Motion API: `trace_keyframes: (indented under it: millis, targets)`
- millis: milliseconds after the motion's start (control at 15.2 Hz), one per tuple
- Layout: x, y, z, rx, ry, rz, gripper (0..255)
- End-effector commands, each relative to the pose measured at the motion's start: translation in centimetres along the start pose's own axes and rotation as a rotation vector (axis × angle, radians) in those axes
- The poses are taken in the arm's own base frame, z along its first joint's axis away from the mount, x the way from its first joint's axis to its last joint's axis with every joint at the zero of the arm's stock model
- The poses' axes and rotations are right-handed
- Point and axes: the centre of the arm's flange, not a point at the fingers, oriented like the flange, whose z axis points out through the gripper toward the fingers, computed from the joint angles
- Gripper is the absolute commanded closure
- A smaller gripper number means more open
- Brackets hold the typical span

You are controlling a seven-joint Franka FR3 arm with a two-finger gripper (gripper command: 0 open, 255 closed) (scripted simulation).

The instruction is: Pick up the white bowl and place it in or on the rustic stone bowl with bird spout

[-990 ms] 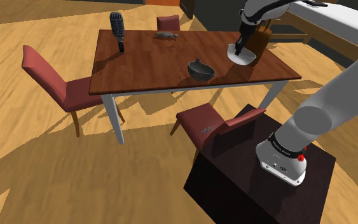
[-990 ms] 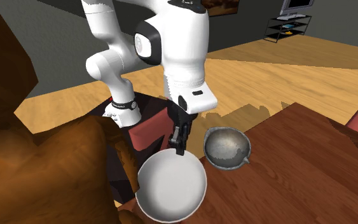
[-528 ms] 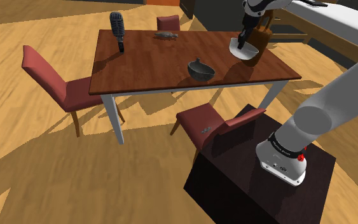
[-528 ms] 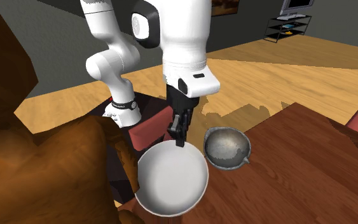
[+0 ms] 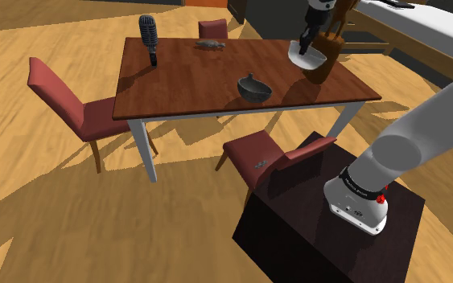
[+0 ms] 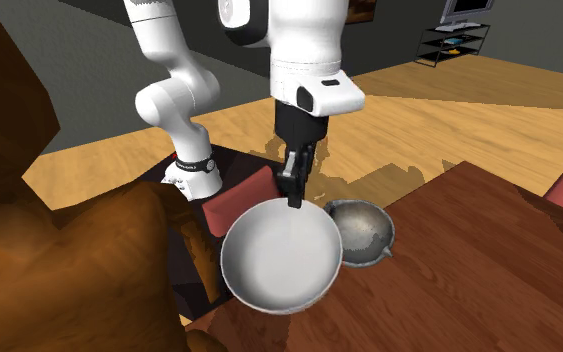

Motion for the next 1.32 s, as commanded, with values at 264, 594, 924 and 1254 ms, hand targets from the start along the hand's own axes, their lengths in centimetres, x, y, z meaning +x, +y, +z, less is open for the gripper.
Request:
trace_keyframes:
  millis: [264,594,924,1254]
  targets:
    - [3.7,-6.5,-2.0,0.000,0.000,0.001,255]
    - [6.8,-12.1,-3.7,0.000,0.000,0.001,255]
    - [9.9,-17.7,-5.5,0.000,0.000,0.001,255]
    - [11.4,-20.7,-5.3,0.000,0.000,0.001,255]
